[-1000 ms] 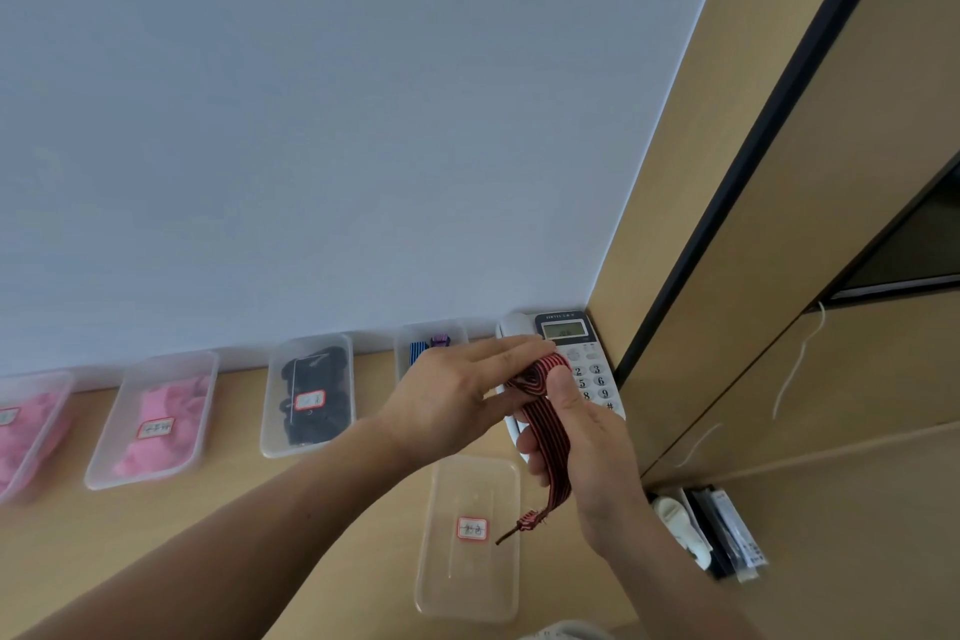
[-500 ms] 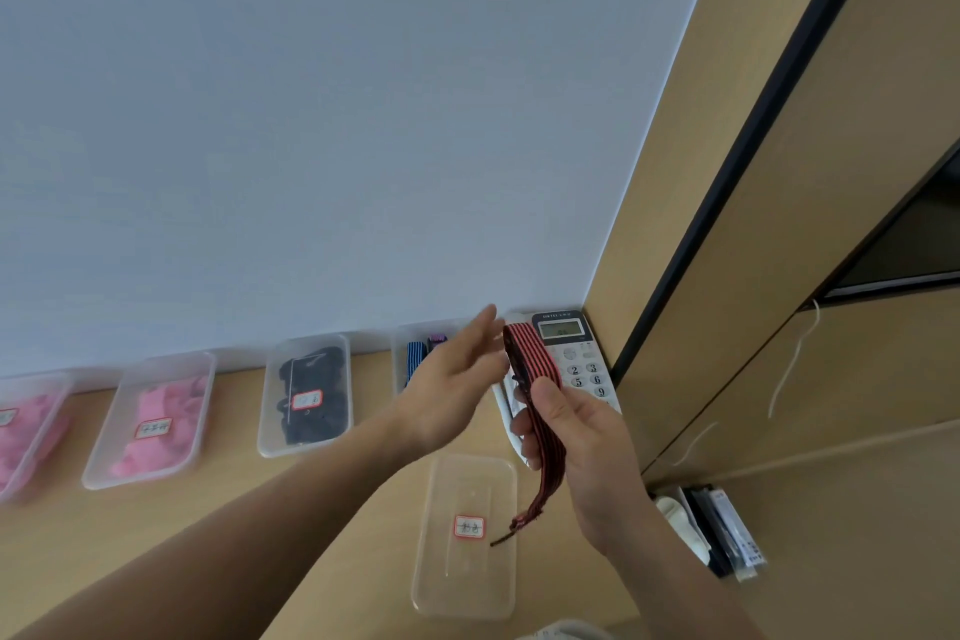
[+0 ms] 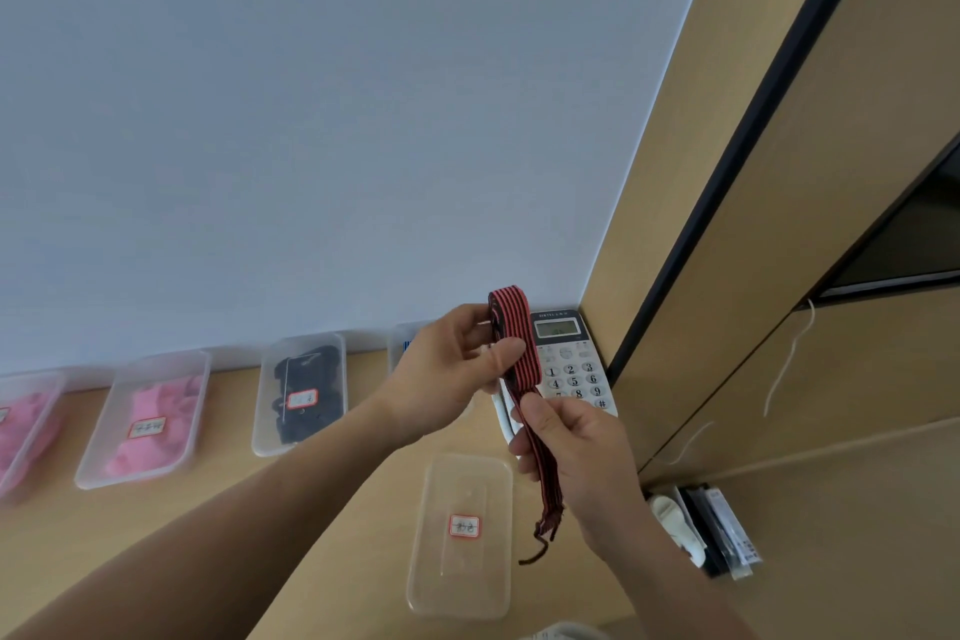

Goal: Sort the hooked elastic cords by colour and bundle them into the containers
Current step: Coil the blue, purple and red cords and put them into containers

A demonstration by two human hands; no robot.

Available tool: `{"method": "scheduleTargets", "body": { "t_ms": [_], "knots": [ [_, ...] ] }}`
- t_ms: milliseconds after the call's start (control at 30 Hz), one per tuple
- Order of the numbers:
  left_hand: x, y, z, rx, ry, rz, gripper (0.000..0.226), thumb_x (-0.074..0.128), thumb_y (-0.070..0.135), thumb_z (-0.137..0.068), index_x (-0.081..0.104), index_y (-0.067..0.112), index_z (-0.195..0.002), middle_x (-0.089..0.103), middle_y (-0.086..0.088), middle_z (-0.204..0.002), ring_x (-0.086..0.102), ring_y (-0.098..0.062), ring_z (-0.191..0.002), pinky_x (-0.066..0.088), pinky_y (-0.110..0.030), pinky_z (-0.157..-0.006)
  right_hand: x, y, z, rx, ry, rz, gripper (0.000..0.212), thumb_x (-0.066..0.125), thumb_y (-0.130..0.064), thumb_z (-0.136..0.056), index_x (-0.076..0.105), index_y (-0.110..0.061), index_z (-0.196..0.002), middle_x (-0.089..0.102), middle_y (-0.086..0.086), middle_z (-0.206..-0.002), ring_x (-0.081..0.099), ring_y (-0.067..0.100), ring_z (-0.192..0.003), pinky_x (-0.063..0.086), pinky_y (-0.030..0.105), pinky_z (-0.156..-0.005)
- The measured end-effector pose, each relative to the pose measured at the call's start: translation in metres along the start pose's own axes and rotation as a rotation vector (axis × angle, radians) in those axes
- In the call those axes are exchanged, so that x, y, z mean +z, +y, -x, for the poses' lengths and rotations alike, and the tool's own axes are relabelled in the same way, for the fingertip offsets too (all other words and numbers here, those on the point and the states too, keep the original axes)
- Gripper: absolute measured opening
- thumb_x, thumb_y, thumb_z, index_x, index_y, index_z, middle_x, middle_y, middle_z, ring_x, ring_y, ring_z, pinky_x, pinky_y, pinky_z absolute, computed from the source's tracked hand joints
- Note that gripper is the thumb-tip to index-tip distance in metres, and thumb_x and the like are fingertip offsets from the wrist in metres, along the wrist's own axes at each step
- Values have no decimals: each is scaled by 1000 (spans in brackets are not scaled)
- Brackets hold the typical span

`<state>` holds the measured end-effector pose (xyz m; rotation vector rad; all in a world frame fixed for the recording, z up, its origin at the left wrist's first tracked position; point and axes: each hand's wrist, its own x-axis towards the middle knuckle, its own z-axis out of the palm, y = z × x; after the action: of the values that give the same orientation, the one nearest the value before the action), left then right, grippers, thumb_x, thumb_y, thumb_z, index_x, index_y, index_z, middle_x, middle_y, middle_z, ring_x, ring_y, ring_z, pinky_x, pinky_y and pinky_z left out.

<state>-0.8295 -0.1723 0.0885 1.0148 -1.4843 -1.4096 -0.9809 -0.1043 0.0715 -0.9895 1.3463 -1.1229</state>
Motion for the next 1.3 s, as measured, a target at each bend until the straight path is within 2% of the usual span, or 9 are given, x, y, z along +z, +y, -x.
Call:
{"method": "scheduleTargets", "body": {
  "t_ms": [200, 333, 500, 800, 900, 1000, 1100, 1200, 1300],
  "knots": [
    [-6, -7, 3, 167, -59, -167, 51, 61, 20, -93, 42, 13, -140, 58, 6, -137, 69, -10, -104, 51, -22, -83, 0, -1, -3, 9, 15, -12, 27, 58, -25, -95, 71, -5, -83, 67, 10, -64, 57, 20, -53, 47, 34, -57],
    [-10, -11, 3, 355, -113, -463, 41, 58, 23, -96, 42, 25, -134, 63, 18, -120, 65, 0, -104, 52, -22, -88, 1, -4, -4, 33, 15, -42, 31, 57, -25, -96, 68, 0, -82, 66, 11, -64, 54, 18, -51, 44, 29, -52],
    [-13, -28, 0, 637, -13, -848, 44, 54, 33, -94, 41, 22, -135, 69, 3, -103, 62, -12, -83, 53, -30, -73, 3, -6, -4, 16, 19, -106, 55, 51, -53, -86, 69, -1, -84, 65, 14, -65, 53, 25, -55, 41, 33, -53],
    [-13, -38, -12, 903, -9, -1055, 41, 54, 16, -98, 47, 12, -138, 58, -9, -137, 58, -21, -123, 48, -27, -98, 2, -4, -8, 13, 6, -132, 57, 64, -55, -81, 68, 2, -87, 62, 12, -66, 49, 19, -52, 40, 29, -50],
    [-14, -36, -9, 725, -98, -878, 55, 49, 8, -91, 44, 20, -144, 49, -4, -147, 47, -14, -133, 39, -22, -108, -1, -5, -8, 10, 8, -187, 53, 69, -46, -81, 66, 6, -90, 60, 13, -68, 48, 18, -52, 39, 28, -49],
    [-7, -25, -1, 177, -102, -411, 69, 50, 15, -91, 24, 35, -151, 44, 9, -148, 43, -3, -135, 38, -20, -108, -1, -6, -8, -40, -13, -195, 45, 72, -38, -81, 65, 5, -92, 63, 11, -70, 49, 16, -54, 40, 27, -51],
    [-4, -10, -6, -257, -132, -9, 48, 48, 42, -88, 60, 21, -130, 70, -3, -117, 67, -16, -105, 47, -44, -103, 2, -5, -6, -62, -57, -160, 39, 66, -36, -82, 65, 1, -90, 64, 6, -68, 49, 14, -55, 41, 25, -51],
    [-4, -3, -6, -300, -180, 75, 41, 52, 47, -89, 71, 13, -103, 73, -14, -103, 68, -26, -89, 45, -55, -102, 5, -4, -5, -57, -82, -119, 37, 68, -38, -84, 65, -1, -89, 65, 6, -70, 51, 14, -56, 42, 25, -53],
    [-5, 0, -6, -248, -104, 144, 28, 60, 32, -89, 67, 12, -106, 72, -18, -110, 68, -27, -90, 54, -41, -85, 5, -5, -4, -42, -88, -52, 37, 61, -38, -81, 65, -3, -89, 68, 6, -73, 55, 15, -59, 45, 28, -57]
  ]
}}
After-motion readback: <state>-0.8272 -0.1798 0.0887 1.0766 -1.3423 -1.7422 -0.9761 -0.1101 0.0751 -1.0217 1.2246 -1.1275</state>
